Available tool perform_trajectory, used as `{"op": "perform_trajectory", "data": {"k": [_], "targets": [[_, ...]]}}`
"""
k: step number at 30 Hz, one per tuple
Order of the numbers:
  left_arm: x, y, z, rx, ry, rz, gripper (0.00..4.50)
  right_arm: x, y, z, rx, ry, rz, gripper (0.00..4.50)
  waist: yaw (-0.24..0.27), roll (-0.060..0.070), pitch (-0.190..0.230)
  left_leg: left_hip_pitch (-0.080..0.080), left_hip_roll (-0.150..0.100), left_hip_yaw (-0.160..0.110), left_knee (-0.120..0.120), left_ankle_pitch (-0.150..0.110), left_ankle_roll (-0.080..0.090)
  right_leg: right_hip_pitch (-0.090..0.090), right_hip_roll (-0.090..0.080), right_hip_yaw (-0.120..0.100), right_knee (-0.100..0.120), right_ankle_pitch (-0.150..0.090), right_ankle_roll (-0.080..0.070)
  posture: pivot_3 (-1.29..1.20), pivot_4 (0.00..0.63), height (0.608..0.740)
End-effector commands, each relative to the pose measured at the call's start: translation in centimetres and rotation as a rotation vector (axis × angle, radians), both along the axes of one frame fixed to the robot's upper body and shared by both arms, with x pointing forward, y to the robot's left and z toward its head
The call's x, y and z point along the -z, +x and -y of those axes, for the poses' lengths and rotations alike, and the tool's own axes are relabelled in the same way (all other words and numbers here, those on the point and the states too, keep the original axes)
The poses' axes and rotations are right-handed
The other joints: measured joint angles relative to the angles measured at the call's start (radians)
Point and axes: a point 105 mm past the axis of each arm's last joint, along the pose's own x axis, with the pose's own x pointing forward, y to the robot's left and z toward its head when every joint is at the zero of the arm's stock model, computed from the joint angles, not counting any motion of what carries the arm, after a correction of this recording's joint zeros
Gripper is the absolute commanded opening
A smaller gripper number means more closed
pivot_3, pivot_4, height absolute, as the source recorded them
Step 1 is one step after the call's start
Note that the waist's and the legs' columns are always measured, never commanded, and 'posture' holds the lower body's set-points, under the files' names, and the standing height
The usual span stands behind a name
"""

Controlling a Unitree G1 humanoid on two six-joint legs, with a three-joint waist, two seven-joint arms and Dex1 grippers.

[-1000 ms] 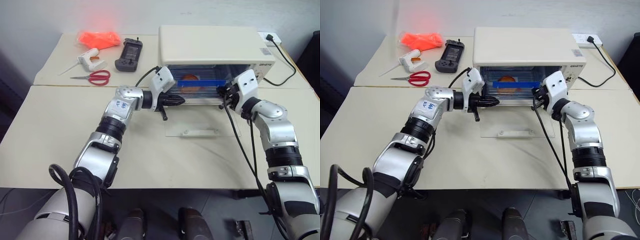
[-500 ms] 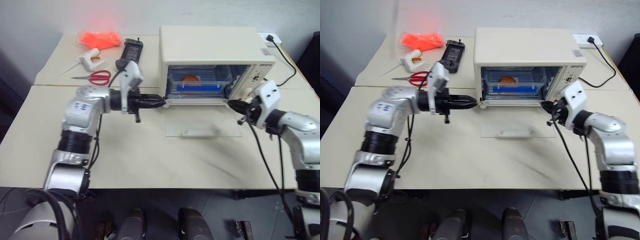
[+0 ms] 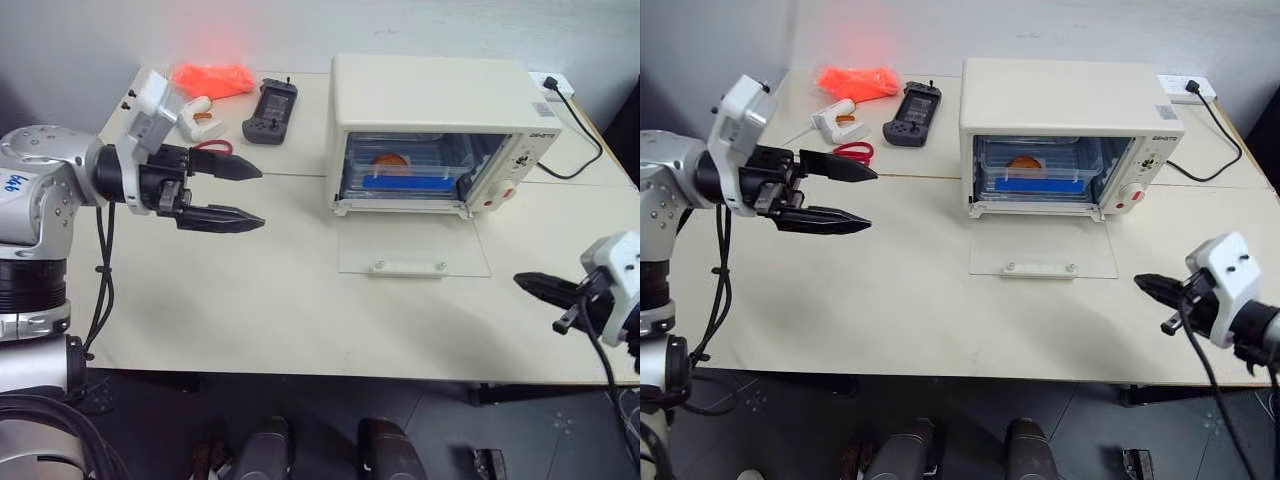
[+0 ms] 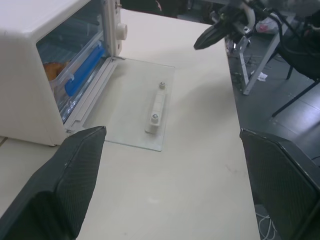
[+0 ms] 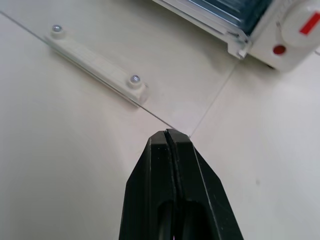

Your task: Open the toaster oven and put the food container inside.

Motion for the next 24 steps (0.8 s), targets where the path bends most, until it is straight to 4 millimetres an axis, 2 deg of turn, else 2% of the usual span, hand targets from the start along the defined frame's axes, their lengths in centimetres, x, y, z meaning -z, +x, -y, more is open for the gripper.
{"op": "perform_trajectory", "data": {"k": [1, 6, 10, 17, 20, 24], "targets": [[-1.4, -0.3, 0.4, 0.021, -0.007, 0.057, 4.48, 1.0, 0.6, -0.6, 0.037, -0.004, 0.026, 0.00, -0.002, 0.000, 0.000, 0.000, 0.000, 0.001, 0.000, 0.000, 0.000, -0.001, 0.000, 0.001, 0.000, 0.000, 0.000, 0.00, 0.150, 0.740], [-1.8, -0.2, 1.4, 0.042, -0.020, 0.075, 4.48, 3.1, 3.0, -0.2, 0.124, 0.027, 0.040, 0.00, -0.005, 0.000, 0.000, 0.000, 0.000, 0.001, 0.000, 0.000, 0.000, -0.001, 0.001, 0.002, 0.001, 0.000, 0.000, 0.00, 0.150, 0.740], [-1.9, 0.1, 1.7, 0.034, -0.023, 0.094, 4.48, 3.7, 4.9, -0.6, 0.137, 0.049, 0.060, 0.00, -0.006, 0.000, 0.000, 0.001, 0.000, 0.002, -0.001, 0.000, 0.000, -0.002, 0.001, 0.003, 0.002, 0.000, 0.000, 0.00, 0.150, 0.740], [-2.1, 0.4, 1.7, 0.020, -0.030, 0.118, 4.48, 4.3, 5.8, -1.6, 0.105, 0.059, 0.064, 0.00, -0.004, 0.000, 0.000, 0.000, 0.000, 0.002, -0.001, 0.000, 0.000, -0.003, 0.001, 0.003, 0.002, 0.000, 0.000, 0.00, 0.150, 0.740], [-1.9, 0.5, 1.7, 0.016, -0.031, 0.121, 4.48, 3.6, 6.1, -1.8, 0.095, 0.064, 0.095, 0.00, -0.004, 0.000, 0.000, 0.000, 0.000, 0.002, -0.001, 0.000, 0.000, -0.002, 0.000, 0.003, 0.002, 0.000, 0.000, 0.00, 0.150, 0.740], [-1.4, 0.7, 1.5, 0.010, -0.026, 0.117, 4.48, 1.0, 6.8, -2.1, 0.072, 0.077, 0.171, 0.00, -0.005, 0.000, 0.000, 0.000, 0.000, 0.002, -0.001, 0.000, 0.000, -0.003, 0.001, 0.003, 0.002, 0.000, 0.000, 0.00, 0.150, 0.740]]}}
